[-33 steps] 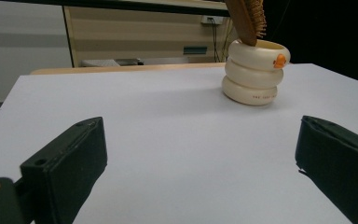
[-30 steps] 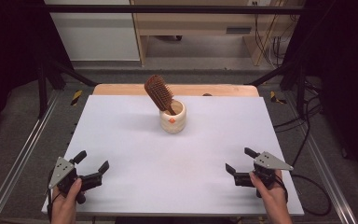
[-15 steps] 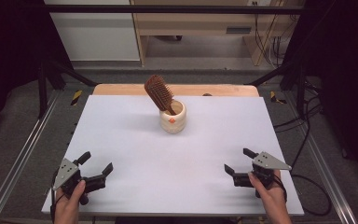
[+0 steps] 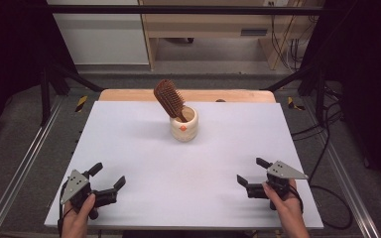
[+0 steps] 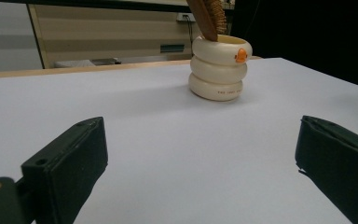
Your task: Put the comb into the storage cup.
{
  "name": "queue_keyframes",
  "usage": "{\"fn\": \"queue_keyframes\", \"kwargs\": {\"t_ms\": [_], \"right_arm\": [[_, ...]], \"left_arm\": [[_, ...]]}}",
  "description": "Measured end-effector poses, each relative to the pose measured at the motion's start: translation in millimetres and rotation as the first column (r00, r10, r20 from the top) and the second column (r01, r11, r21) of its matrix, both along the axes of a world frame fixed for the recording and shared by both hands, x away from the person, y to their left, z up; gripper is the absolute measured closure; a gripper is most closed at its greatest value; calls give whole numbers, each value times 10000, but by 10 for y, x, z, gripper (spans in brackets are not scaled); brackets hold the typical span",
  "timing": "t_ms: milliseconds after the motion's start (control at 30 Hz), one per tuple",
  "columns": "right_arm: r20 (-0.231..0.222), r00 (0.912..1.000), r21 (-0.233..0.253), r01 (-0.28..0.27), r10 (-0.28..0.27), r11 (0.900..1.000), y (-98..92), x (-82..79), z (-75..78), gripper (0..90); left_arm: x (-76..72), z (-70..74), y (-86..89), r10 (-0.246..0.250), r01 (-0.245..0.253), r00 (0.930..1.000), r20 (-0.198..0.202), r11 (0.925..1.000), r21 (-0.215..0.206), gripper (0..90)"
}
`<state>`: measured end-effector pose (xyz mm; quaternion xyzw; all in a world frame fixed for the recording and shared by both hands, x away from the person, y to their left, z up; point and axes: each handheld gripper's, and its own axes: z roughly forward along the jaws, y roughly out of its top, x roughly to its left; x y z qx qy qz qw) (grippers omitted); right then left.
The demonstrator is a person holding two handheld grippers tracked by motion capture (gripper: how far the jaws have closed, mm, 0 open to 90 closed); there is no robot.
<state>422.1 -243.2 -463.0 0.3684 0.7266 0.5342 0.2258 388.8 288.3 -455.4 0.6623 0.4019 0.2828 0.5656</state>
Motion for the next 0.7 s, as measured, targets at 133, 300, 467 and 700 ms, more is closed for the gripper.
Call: {"fn": "queue_keyframes", "kwargs": {"t_ms": [133, 300, 467, 700], "right_arm": [[-26, 10000, 110, -57, 58, 9999, 8, 12, -9, 40], [-77, 9999, 312, -132, 135, 9994, 13, 33, -24, 40], [-131, 9998, 399, -112, 117, 9991, 48, 81, -47, 37], [-136, 9999, 251, -74, 78, 9997, 112, 117, -54, 37]], "left_arm": [[-6, -3, -31, -129, 130, 9999, -13, 9999, 53, 23], [-23, 11, -65, -282, 282, 9996, 47, 9996, -37, 25], [-31, 36, -101, -402, 405, 9990, 183, 9991, -157, 24], [-19, 32, -125, -434, 435, 9990, 141, 9990, -82, 28]]}}
